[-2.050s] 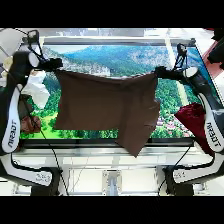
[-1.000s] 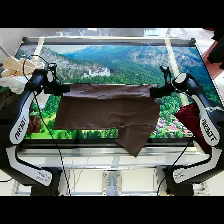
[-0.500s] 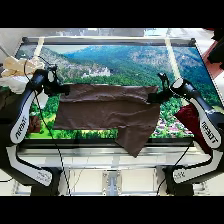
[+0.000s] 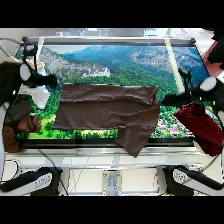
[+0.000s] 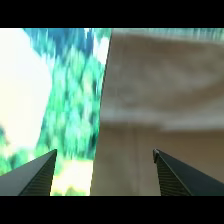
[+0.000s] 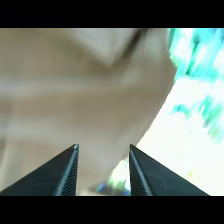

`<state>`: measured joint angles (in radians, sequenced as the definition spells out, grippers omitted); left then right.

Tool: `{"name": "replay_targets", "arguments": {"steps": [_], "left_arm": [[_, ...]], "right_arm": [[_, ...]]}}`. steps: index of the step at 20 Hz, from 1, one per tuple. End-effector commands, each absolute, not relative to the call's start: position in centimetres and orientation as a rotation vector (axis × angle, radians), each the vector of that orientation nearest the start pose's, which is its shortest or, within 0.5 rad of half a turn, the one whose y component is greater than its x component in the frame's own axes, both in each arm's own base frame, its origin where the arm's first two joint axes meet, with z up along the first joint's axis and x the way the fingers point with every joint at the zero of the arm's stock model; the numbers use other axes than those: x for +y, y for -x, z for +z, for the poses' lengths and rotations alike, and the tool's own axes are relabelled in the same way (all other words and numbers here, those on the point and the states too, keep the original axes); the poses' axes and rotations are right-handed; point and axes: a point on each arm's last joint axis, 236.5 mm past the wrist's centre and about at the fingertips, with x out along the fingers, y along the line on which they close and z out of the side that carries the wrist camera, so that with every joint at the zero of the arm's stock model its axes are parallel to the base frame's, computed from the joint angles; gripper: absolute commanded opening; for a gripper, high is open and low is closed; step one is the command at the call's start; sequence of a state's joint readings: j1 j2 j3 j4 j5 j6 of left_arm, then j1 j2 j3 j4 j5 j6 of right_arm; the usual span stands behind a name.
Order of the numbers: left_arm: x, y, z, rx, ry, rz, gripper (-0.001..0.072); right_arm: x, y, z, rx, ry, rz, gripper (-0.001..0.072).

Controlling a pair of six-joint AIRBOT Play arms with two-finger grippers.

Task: Fold the shirts.

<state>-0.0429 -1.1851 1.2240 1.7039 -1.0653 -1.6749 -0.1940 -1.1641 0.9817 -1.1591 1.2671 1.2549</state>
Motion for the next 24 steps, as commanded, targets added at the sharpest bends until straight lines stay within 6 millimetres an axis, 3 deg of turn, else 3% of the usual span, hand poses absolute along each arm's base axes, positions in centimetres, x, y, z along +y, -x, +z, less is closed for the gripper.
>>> {"name": "replay_targets", "arguments": {"steps": [1,3,5,7,11,15,21,24], "left_arm": [[0.7,-34.5,4.7,1.079,0.009,0.097,0.0691],[0.4,-32.1,3.9,1.088,0.044,0.098,0.0691],[-0.1,-31.3,4.7,1.069,0.079,0.088,0.0691],[-0.5,-31.4,5.8,1.026,0.102,0.073,0.0691],[-0.9,-31.2,6.0,1.022,0.118,0.063,0.0691],[-1.1,-31.2,6.1,1.022,0.126,0.058,0.0691],[-1.1,-31.2,6.0,1.023,0.127,0.058,0.069],[-1.3,-31.2,6.0,1.023,0.133,0.053,0.0691]], "right_arm": [[6.0,-23.7,-5.0,1.462,-0.441,0.301,0.0387],[9.1,-20.2,-7.3,1.509,-0.607,0.33,0.0388],[10.7,-17.8,-8.9,1.555,-0.705,0.343,0.039],[11.1,-16.8,-10.1,1.561,-0.73,0.333,0.0498],[10.7,-19.0,-10.9,1.46,-0.776,0.257,0.0516],[10.6,-20.9,-10.6,1.385,-0.832,0.224,0.0507],[11.1,-20.4,-11.1,1.407,-0.888,0.21,0.0476],[11.6,-18.8,-12.0,1.445,-0.917,0.199,0.0406]]}}
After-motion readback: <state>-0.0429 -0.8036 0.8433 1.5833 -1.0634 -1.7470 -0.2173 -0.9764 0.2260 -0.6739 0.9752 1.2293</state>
